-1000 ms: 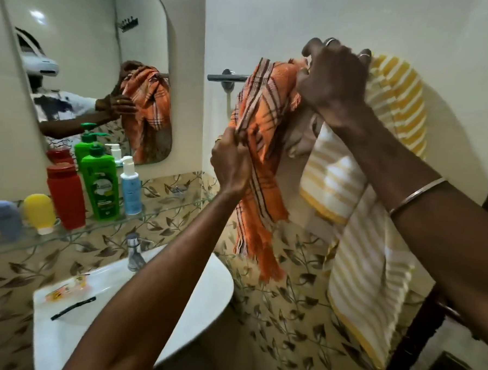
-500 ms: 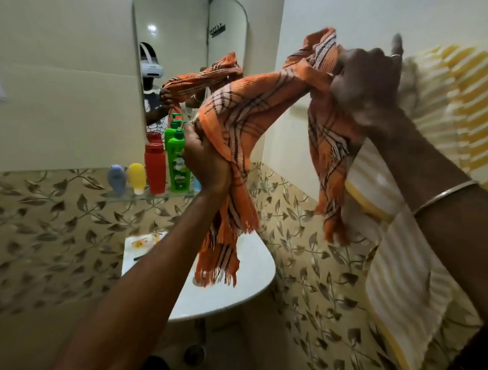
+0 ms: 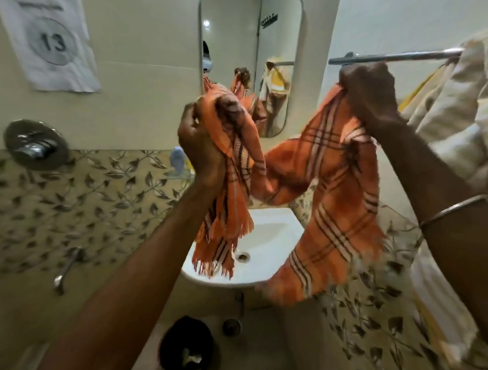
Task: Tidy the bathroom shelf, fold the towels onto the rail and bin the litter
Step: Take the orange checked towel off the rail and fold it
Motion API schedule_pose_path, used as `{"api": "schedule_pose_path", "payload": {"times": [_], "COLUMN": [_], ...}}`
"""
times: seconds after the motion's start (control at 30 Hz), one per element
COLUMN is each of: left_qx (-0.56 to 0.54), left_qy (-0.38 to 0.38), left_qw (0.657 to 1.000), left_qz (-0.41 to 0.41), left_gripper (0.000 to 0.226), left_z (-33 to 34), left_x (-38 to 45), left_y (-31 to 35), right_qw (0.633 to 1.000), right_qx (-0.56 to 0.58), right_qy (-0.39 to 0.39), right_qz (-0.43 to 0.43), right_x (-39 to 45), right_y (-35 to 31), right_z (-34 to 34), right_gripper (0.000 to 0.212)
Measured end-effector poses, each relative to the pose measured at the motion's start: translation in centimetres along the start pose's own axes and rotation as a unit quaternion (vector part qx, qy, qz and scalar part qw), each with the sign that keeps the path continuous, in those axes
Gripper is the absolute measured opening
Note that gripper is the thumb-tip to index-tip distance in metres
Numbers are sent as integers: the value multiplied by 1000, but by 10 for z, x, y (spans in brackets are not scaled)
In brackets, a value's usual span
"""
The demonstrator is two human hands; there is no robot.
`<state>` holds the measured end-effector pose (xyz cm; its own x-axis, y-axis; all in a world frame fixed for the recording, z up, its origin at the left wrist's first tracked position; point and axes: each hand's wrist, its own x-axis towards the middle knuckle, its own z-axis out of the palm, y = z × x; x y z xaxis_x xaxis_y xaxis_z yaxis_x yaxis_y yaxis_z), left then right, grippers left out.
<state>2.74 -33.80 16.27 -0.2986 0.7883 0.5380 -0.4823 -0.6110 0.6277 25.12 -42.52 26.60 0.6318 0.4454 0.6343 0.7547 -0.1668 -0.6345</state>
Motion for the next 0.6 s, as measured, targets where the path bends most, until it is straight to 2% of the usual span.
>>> {"api": "schedule_pose_path", "payload": {"times": [0.07, 0.13, 0.17, 0.23, 0.27, 0.3, 0.33, 0.37, 0.47, 0.6], "left_qx": [79, 112, 123, 144, 157, 161, 161, 167, 213, 215], "left_qy": [-39, -91, -114, -155, -174, -195, -216, -232, -280, -328], "left_qw": [996, 989, 985, 974, 968, 962, 955, 948, 924, 898], "left_qz": [-15, -33, -50, -77, -91, -108, -124, -138, -152, -198], "left_gripper": [20, 20, 21, 24, 25, 28, 31, 31, 23, 21], "left_z": [-8, -21, -26, -35, -39, -44, -48, -52, -62, -77], "left_x": [-4, -10, -13, -17, -19, -20, -24, -28, -41, -56], "left_y": [12, 19, 22, 30, 34, 39, 43, 46, 53, 54], "right_qw": [998, 981, 957, 869, 822, 794, 784, 790, 827, 827], "right_qx": [-38, -82, -113, -221, -247, -233, -201, -153, -1, 132], "right_qy": [-44, -174, -262, -440, -512, -561, -586, -592, -548, -528], "right_qz": [-23, -40, -52, -48, -30, -26, -29, -50, -128, -138], "right_x": [-11, -30, -36, -54, -68, -81, -93, -103, -129, -163], "right_y": [5, 12, 17, 16, 12, 9, 7, 7, -4, -25], "right_z": [-1, 1, 4, 3, 3, 5, 6, 6, -4, -19], "right_gripper": [43, 40, 34, 19, 14, 16, 18, 20, 34, 48]}}
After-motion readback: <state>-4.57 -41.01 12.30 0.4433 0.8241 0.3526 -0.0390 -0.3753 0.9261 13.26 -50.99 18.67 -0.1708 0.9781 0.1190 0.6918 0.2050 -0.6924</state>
